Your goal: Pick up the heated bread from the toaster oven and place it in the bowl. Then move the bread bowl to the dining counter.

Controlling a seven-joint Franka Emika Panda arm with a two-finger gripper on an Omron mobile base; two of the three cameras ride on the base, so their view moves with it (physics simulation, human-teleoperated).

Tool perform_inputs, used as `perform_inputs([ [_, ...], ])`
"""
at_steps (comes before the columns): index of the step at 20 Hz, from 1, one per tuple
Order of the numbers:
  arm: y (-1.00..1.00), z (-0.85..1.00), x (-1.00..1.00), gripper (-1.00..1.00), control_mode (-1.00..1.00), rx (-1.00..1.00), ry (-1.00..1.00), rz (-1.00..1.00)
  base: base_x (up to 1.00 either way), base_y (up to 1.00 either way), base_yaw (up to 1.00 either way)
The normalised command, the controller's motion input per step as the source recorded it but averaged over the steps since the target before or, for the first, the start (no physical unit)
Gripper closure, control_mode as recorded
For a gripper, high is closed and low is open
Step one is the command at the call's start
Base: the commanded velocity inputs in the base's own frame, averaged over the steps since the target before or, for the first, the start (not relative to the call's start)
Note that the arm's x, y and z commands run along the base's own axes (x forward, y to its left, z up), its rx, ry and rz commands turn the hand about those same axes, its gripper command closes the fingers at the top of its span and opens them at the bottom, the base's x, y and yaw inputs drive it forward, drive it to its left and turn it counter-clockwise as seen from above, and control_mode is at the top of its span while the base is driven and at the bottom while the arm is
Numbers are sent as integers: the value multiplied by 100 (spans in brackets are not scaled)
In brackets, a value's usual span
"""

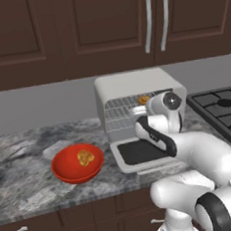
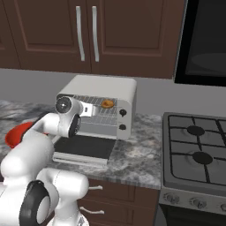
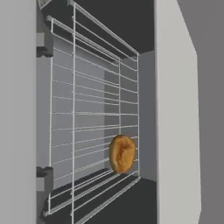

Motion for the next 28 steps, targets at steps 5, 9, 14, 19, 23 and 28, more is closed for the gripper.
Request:
perform_inputs([
  [5, 0, -24, 41, -100, -100, 0, 0, 0, 0, 0, 0],
  [9, 0, -31, 52, -100, -100, 0, 0, 0, 0, 0, 0],
  [14, 0, -29, 44, -100, -100, 0, 0, 0, 0, 0, 0],
  [19, 0, -21, 38, -100, -100, 0, 1, 0, 0, 0, 0],
  [23, 0, -4, 28, -100, -100, 0, 13, 0, 0, 0, 0],
  [28, 0, -1, 22, -100, -100, 0, 19, 0, 0, 0, 0],
])
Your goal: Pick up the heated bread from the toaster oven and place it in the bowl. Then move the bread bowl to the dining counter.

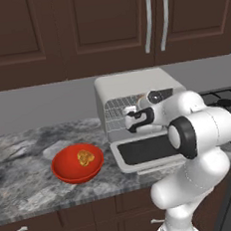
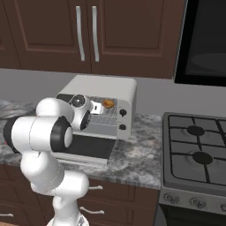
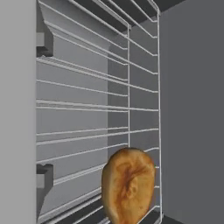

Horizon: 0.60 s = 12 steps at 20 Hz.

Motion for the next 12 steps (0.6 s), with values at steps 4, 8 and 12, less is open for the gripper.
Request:
perform_inputs([
  [4, 0, -8, 8, -100, -100, 0, 28, 0, 0, 0, 0],
  [8, 1, -17, -19, -100, -100, 1, 40, 0, 0, 0, 0],
  [12, 4, -18, -87, -100, -100, 3, 40, 0, 0, 0, 0],
])
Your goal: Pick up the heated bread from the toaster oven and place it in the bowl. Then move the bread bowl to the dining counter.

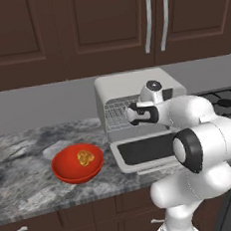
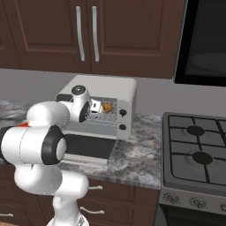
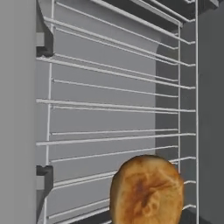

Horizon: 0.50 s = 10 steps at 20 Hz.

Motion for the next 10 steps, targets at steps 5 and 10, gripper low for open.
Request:
perform_inputs([
  [5, 6, -6, -100, -100, -100, 3, 37, 0, 0, 0, 0],
  [10, 4, -20, -100, -100, -100, 0, 37, 0, 0, 0, 0],
])
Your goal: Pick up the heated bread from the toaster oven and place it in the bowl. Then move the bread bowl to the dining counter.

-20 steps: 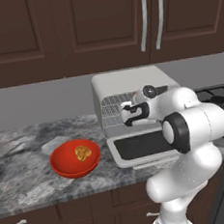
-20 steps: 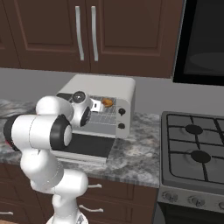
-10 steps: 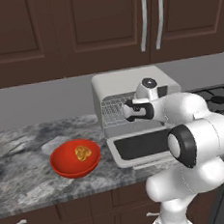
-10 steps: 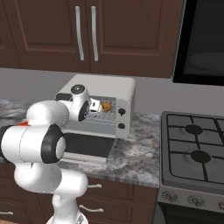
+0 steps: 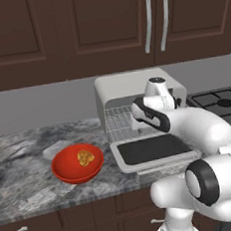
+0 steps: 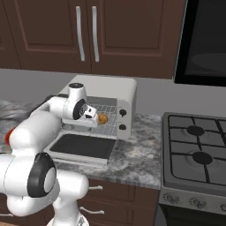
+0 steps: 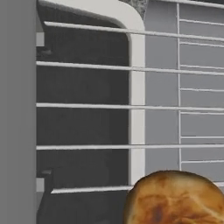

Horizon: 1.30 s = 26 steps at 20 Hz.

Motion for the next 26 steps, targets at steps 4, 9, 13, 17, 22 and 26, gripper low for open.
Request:
perform_inputs([
  [4, 6, -49, -100, -100, -100, 0, 30, 0, 0, 0, 0],
  [9, 3, -4, -95, -100, -100, -2, -17, -3, 0, 0, 0],
  [13, -3, 96, 4, -100, -100, -2, -29, -16, 0, 0, 0],
  [17, -34, 75, 43, -100, -100, 0, -9, -18, 0, 0, 0],
  [22, -72, -14, 25, -100, -100, 0, 0, -12, 0, 0, 0],
  [26, -44, -56, 9, -100, -100, 0, -1, -9, 0, 0, 0],
])
